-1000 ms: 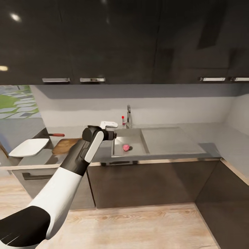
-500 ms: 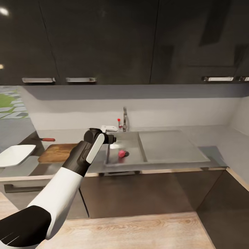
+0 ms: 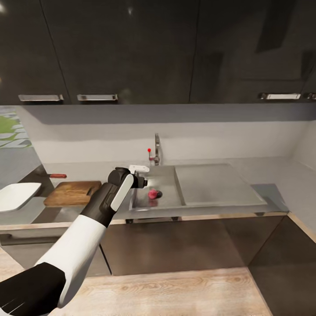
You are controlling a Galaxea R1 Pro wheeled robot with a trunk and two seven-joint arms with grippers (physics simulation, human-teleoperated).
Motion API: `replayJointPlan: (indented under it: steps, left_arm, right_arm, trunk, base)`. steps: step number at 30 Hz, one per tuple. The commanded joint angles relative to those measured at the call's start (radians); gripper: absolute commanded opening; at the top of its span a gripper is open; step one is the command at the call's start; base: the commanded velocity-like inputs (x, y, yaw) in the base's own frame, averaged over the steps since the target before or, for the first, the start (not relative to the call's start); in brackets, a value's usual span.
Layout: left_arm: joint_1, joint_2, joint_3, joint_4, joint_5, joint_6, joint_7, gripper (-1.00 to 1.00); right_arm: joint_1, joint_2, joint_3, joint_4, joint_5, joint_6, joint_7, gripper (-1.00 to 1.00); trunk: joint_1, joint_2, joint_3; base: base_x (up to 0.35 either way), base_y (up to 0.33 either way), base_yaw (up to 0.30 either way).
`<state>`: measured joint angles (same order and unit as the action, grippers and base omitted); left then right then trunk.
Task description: In the kitchen, take the Vidalia onion out of the sink, dice it on the chopping board with the paring knife, put the diced onion into the bowl on the countertop, then place both the paring knife and the chopping board into the sink.
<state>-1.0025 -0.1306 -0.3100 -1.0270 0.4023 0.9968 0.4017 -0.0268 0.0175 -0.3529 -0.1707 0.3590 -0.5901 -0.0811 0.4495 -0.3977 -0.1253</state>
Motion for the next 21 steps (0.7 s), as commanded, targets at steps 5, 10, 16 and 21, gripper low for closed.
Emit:
replayJointPlan:
  steps: [5,10,16,21]
  left_arm:
    - [0.001,0.000,-0.001,0.003,0.011,0.003,0.010,1.00]
    - [0.001,-0.001,-0.001,-0.002,0.012,0.003,0.008,1.00]
    - [0.001,-0.004,-0.003,-0.010,0.012,0.003,0.008,1.00]
    - [0.001,-0.006,-0.007,-0.028,0.012,0.003,0.008,1.00]
  right_arm:
    - [-0.001,0.001,-0.003,0.000,0.011,-0.002,-0.008,1.00]
    - [-0.001,0.001,-0.003,0.000,0.011,-0.002,-0.008,1.00]
    - [-0.001,0.001,-0.003,0.000,0.011,-0.002,-0.008,1.00]
    - [-0.001,0.002,-0.003,0.000,0.011,-0.002,-0.008,1.00]
  trunk:
    - [0.001,-0.002,-0.009]
    - [0.001,-0.002,-0.016]
    - [0.001,-0.002,-0.022]
    - [0.001,-0.002,-0.023]
  base:
    - [0.073,-0.003,0.000]
    - [0.101,-0.024,0.000]
    - [0.023,-0.006,0.000]
    - [0.017,-0.005,0.000]
